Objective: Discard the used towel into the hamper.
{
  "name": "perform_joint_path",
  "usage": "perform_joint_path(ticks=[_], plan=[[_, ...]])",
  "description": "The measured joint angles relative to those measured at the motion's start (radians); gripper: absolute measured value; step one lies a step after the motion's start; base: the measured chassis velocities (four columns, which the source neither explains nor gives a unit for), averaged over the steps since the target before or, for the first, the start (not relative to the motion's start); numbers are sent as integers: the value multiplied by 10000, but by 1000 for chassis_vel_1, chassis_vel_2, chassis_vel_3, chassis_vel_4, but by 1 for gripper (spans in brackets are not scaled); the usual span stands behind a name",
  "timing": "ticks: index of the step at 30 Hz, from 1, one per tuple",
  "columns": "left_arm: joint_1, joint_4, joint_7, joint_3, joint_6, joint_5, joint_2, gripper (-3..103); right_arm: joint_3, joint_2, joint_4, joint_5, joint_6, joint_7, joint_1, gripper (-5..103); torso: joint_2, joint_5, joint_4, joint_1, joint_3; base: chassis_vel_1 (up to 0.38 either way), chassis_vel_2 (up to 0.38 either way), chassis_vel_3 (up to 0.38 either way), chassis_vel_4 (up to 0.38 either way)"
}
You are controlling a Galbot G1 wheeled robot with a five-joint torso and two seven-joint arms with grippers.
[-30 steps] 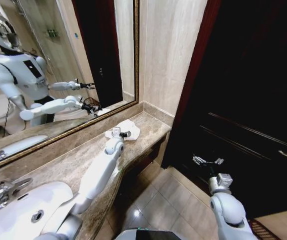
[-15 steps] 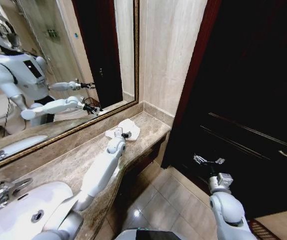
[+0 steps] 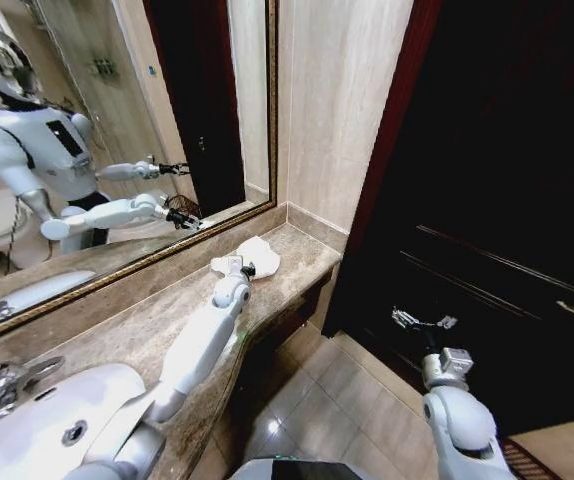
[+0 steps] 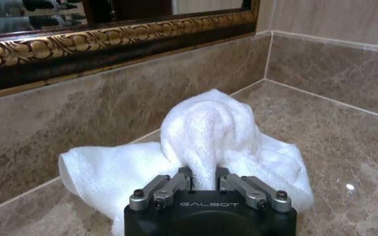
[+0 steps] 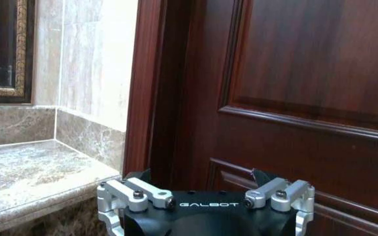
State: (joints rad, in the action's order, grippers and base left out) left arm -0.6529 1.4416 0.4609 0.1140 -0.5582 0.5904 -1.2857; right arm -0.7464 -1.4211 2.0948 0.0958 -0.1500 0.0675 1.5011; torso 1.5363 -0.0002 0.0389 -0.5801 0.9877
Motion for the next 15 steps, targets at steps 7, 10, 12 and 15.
perform_joint_path(ticks=[7,10,12,15], plan=[[-304,832,23,-38,970,188,347,10,-18,12,99,21,2,113,-33,100,0,0,1,-1,1,0,0,0,0],[-491,1424,21,-50,1168,238,554,10,8,3,142,32,1,116,-36,100,0,-1,1,-1,1,0,0,0,0],[-595,1810,41,-51,1197,267,686,10,17,-10,157,40,1,116,-35,100,0,0,1,-1,0,0,0,0,0],[-1024,3017,129,75,1209,367,1152,10,24,-52,193,71,23,116,-30,100,0,0,-1,-1,0,0,0,0,0]])
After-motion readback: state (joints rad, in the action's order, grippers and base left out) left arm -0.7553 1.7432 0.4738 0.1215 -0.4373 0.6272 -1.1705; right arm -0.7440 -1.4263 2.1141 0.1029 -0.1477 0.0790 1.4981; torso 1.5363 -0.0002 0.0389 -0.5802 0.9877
